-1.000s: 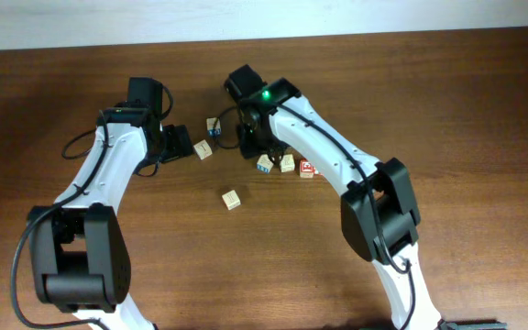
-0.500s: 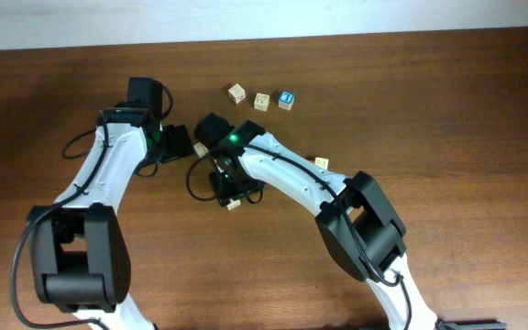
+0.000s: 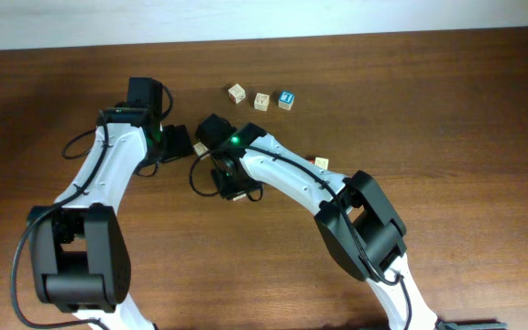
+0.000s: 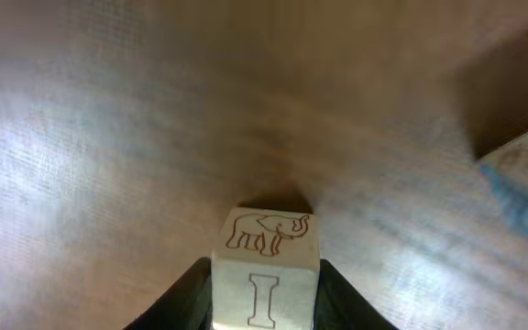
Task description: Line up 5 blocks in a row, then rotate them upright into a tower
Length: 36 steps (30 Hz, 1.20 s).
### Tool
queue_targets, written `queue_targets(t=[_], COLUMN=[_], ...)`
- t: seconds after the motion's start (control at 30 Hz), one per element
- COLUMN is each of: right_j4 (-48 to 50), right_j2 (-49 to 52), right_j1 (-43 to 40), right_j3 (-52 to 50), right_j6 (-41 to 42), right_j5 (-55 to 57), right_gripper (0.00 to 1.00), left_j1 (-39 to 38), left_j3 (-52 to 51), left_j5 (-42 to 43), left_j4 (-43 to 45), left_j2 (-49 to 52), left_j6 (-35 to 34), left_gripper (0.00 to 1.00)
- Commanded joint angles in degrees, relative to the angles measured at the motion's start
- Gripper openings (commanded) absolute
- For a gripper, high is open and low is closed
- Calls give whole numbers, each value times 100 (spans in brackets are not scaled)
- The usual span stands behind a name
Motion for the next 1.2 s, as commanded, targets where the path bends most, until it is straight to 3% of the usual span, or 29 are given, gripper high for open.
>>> queue_targets(t=[0.0,0.2,0.37,0.53,0.67,0.77,1.03,1.17], right_j4=[234,439,424,286,221,205,-575,-540], right_j2=[-127,-127,-127,-127,-127,-138,-332,-315], right_j1=[-22,-55,-188,-205,-205,-205,-304,-599], right_j3=[-50,-50,-50,-50,-50,-46,839,1001], right_j6=[195,852,1419,1473,1469,1464,824,2], right_j5=[601,1285,1248,903,815,774,1005,992], right_gripper=[34,35,34,36,48,52,52,48], left_j1=[9,9,9,9,9,9,9,9], left_j3=[105,105,105,105,107,107,105,107], left_j5=[20,20,20,20,20,20,20,20], left_j4=[-4,-4,-4,-4,-4,-4,-4,-4], left_j2=[26,26,26,26,26,26,26,26], left_j6=[-72,-72,-72,-72,-72,-72,-72,-72], left_gripper=[99,99,99,99,99,99,99,99])
